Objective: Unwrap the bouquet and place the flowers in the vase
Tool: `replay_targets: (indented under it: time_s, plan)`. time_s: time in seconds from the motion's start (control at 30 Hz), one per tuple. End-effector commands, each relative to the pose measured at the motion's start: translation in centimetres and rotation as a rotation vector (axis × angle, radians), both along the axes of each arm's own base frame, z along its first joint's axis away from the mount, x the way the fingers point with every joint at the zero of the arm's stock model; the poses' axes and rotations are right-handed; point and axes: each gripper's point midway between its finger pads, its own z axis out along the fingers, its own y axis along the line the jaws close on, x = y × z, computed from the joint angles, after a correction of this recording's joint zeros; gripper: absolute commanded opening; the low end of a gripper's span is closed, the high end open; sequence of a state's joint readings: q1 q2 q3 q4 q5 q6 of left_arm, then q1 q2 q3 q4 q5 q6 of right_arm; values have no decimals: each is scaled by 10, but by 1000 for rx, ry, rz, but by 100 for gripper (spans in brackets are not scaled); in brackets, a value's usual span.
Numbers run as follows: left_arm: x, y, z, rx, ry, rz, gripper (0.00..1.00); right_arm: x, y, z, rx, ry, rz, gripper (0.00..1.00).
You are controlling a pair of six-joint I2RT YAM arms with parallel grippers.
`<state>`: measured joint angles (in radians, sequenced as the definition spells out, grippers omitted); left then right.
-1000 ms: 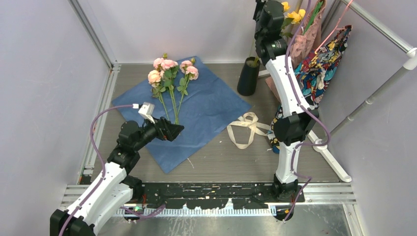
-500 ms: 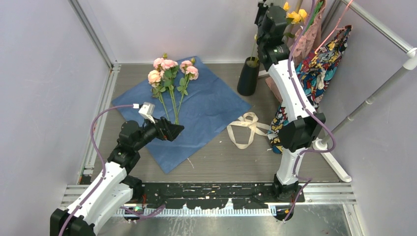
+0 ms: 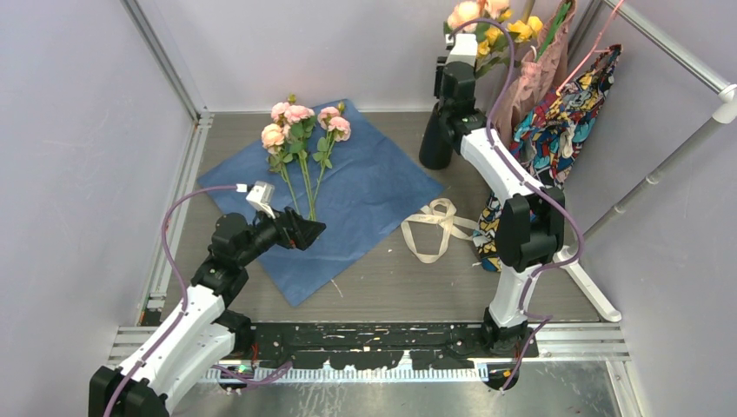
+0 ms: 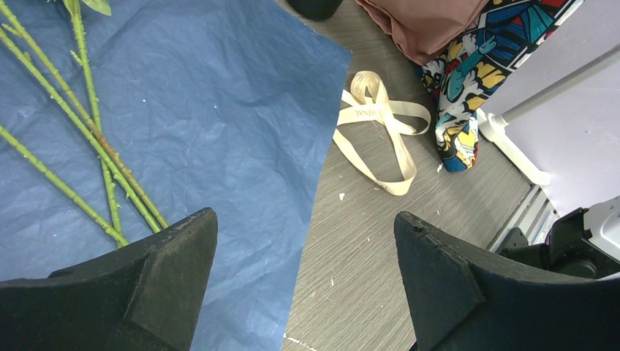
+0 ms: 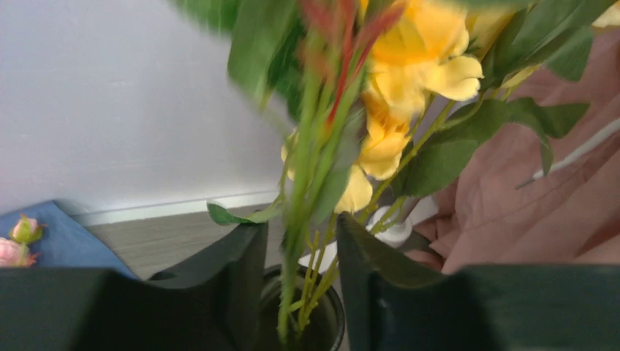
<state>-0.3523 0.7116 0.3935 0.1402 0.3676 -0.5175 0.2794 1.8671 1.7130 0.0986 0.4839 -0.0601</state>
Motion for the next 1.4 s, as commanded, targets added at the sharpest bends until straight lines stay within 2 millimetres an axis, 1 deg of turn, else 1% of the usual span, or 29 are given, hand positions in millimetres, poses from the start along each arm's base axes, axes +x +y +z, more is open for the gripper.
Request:
replay_targets:
  time_s: [0.0, 0.03, 0.07, 0.17, 0.27, 0.33, 0.4, 0.6, 0.73, 0.83, 0.93, 1.0, 1.07, 1.13, 1.17, 1.2, 1.27, 1.37]
  plan:
    - [4, -3, 14, -19, -56, -14, 90, -11, -14, 48, 56, -148, -66, 67]
    - [4, -4, 13, -20, -52, -16, 90, -11, -15, 47, 56, -144, -70, 73]
    - [5, -4, 13, -20, -50, -17, 90, -12, -14, 48, 54, -143, -65, 75]
    - [8, -2, 9, -14, -30, 6, 90, -18, -11, 57, 66, -161, -43, 76]
    - [16, 6, -3, 18, 31, 73, 90, -30, -7, 72, 87, -190, -13, 76]
    - [23, 13, -12, 38, 83, 132, 89, -44, -8, 85, 106, -219, -4, 76]
    - [29, 22, -18, 57, 129, 198, 89, -56, -10, 91, 124, -239, 5, 76]
    - [39, 46, -21, 121, 249, 365, 90, -95, -17, 119, 188, -326, 28, 75]
    - [47, 61, -27, 174, 295, 460, 90, -116, -17, 134, 239, -364, 66, 74]
    - [54, 68, -38, 236, 354, 509, 83, -132, -8, 139, 297, -375, 134, 71]
    - [62, 69, -50, 295, 423, 523, 76, -140, 9, 133, 345, -344, 215, 69]
    - [69, 70, -58, 325, 473, 546, 73, -143, 27, 125, 344, -312, 267, 68]
    - [78, 70, -63, 347, 510, 570, 69, -145, 46, 115, 307, -266, 300, 68]
    - [89, 67, -62, 348, 524, 578, 62, -148, 61, 105, 275, -215, 310, 68]
    - [95, 64, -58, 338, 528, 582, 57, -151, 68, 100, 268, -194, 324, 68]
    - [101, 61, -57, 335, 537, 582, 55, -154, 75, 95, 267, -178, 338, 68]
    - [111, 56, -55, 333, 559, 582, 55, -159, 84, 86, 278, -157, 359, 68]
    - [125, 52, -58, 347, 604, 590, 53, -166, 90, 69, 299, -126, 370, 68]
